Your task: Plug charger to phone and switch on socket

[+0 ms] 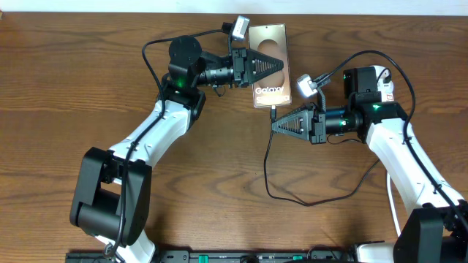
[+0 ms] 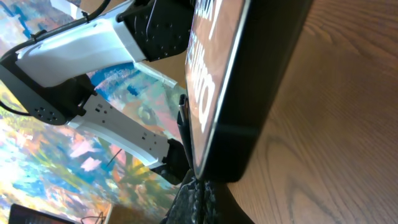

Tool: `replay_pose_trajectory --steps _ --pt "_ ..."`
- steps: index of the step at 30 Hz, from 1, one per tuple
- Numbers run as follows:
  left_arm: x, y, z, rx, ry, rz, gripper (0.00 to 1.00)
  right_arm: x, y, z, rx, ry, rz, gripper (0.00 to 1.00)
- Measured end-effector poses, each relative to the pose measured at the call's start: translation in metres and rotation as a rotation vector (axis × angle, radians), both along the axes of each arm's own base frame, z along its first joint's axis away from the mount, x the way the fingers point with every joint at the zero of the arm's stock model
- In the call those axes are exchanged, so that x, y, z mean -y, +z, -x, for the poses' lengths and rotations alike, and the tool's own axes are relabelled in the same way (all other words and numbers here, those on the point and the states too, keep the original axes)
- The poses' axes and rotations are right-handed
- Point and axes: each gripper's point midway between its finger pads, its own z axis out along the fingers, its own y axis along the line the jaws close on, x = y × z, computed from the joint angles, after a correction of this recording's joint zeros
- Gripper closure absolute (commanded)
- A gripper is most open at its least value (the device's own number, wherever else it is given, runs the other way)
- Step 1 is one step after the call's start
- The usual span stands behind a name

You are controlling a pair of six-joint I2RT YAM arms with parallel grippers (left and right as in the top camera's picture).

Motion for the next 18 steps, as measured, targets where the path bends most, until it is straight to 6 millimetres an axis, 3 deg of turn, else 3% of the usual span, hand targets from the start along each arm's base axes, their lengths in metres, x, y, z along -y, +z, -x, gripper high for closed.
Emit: replay_pose_trajectory --steps 18 --pt "-0.0006 0.0006 -0.0045 -0.053 0.023 0.008 0.93 0.0001 -0.0003 0.0005 -0.006 0.000 0.001 0.99"
